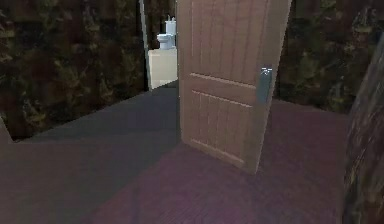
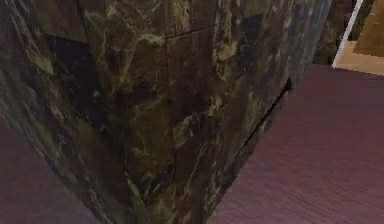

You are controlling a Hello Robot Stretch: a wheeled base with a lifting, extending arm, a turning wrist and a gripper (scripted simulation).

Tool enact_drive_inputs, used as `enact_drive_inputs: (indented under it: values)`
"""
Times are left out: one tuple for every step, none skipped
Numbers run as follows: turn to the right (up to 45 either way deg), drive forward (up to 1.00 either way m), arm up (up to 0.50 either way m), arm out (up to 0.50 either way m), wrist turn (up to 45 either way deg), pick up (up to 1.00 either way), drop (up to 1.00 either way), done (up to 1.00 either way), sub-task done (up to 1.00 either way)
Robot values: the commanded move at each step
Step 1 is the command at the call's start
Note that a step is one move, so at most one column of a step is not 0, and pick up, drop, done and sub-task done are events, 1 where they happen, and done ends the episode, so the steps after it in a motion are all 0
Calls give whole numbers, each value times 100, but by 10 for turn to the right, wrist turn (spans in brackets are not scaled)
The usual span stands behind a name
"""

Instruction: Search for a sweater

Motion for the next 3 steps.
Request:
enact_drive_inputs:
  values:
    - [0,50,0,0,0,0,0,0,0]
    - [-180,0,0,0,0,0,0,0,0]
    - [0,100,0,0,0,0,0,0,0]
